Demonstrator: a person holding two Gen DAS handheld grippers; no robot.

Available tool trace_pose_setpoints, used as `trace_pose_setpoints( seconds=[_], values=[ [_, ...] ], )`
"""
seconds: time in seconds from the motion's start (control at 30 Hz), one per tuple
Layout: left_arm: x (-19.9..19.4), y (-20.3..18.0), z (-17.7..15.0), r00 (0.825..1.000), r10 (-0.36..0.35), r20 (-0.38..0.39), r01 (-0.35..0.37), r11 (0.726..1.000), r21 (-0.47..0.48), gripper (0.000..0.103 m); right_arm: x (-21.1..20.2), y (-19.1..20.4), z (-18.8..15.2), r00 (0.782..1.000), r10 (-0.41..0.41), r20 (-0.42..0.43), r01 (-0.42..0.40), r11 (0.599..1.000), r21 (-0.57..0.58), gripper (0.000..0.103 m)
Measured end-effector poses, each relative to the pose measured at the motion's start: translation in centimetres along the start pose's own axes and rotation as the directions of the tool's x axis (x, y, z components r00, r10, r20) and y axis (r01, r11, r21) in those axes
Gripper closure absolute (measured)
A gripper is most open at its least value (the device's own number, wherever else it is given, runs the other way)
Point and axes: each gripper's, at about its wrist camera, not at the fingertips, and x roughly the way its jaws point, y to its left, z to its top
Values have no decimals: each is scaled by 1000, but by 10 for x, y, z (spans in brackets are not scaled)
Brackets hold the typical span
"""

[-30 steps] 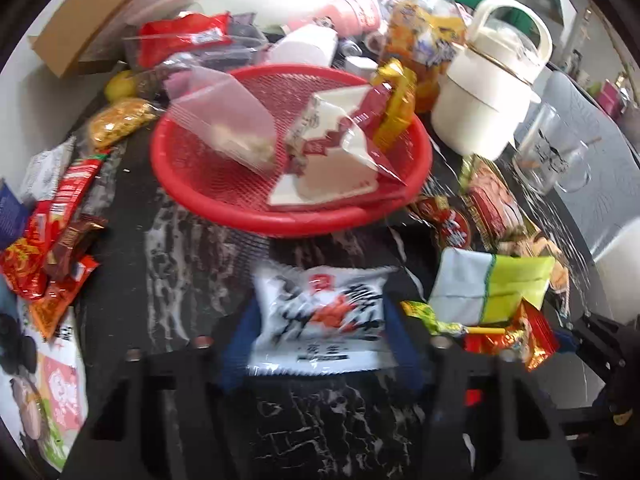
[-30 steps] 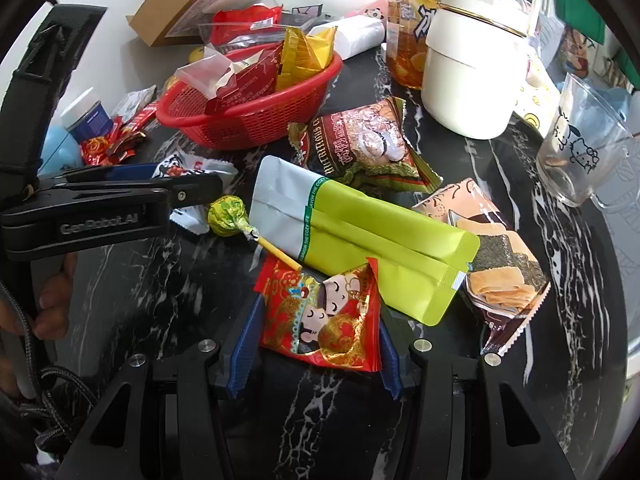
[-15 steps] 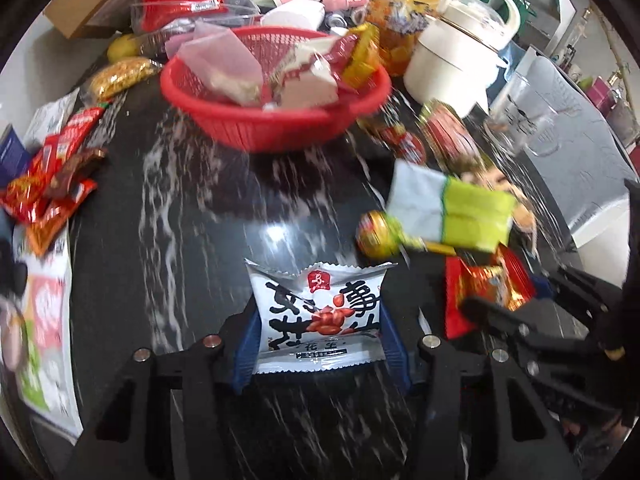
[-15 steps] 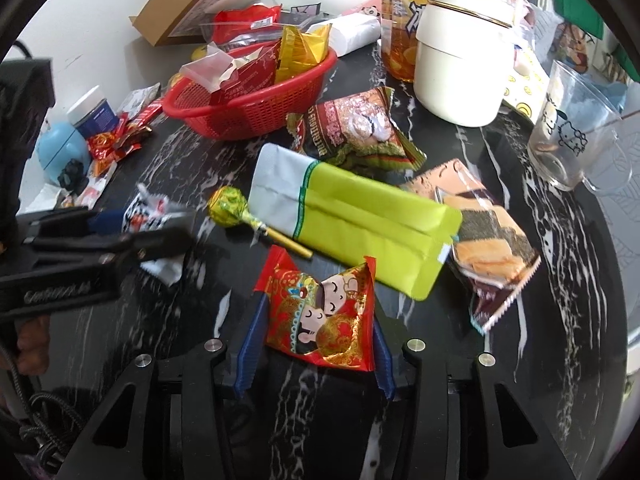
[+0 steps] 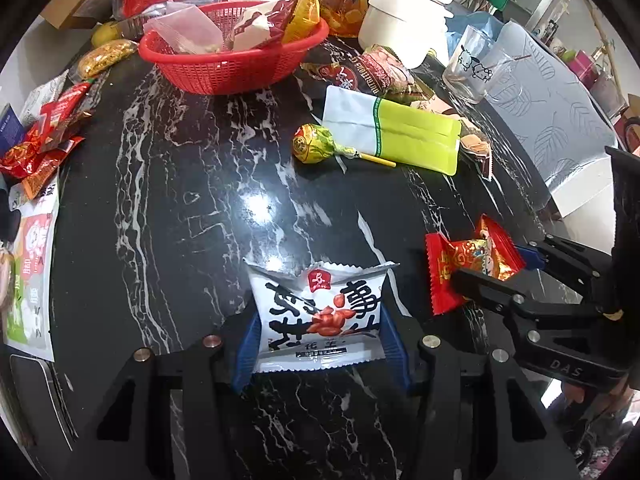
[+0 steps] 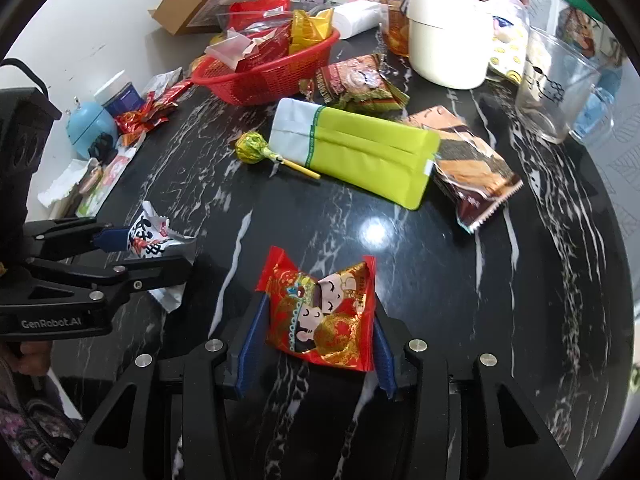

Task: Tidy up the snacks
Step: 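Lift the white packet with the left gripper while the right lifts the red packet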

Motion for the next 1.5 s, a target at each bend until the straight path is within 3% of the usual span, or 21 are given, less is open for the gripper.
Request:
trace_pose_setpoints(
  seconds=[0.17,0.4,0.5,0.57,0.6,0.67,0.97,1.23,1.5],
  values=[
    [0,1,1,1000,1,12,-1,1000,-23,51,1,2,-2,1000,-4,24,3,1000,27,28],
    [-1,3,0,1000,-4,29,6,998,-60,51,11,19,1,991,-126,33,127,992,-11,22],
    [-1,3,0,999,1,34,1,998,-65,51,13,26,-1,984,-174,45,177,983,-53,31],
    [-2,4,0,1000,5,31,-3,998,-67,51,12,26,-2,984,-170,47,173,984,-52,41],
    [-2,4,0,1000,5,28,-3,998,-69,51,11,25,-1,985,-168,47,170,984,-50,52],
    [-2,4,0,1000,4,21,-3,998,-70,51,9,21,0,990,-135,44,137,990,-40,55],
    [-6,9,-3,999,-41,-5,40,993,-109,51,3,13,-1,999,-17,27,17,1000,-5,57],
    [-12,9,-1,998,-62,6,62,990,-125,51,-5,15,4,999,20,32,-19,999,-29,57],
    [-30,11,11,998,-32,63,38,994,-100,51,-13,25,21,997,52,51,-46,992,-114,57]
  ],
)
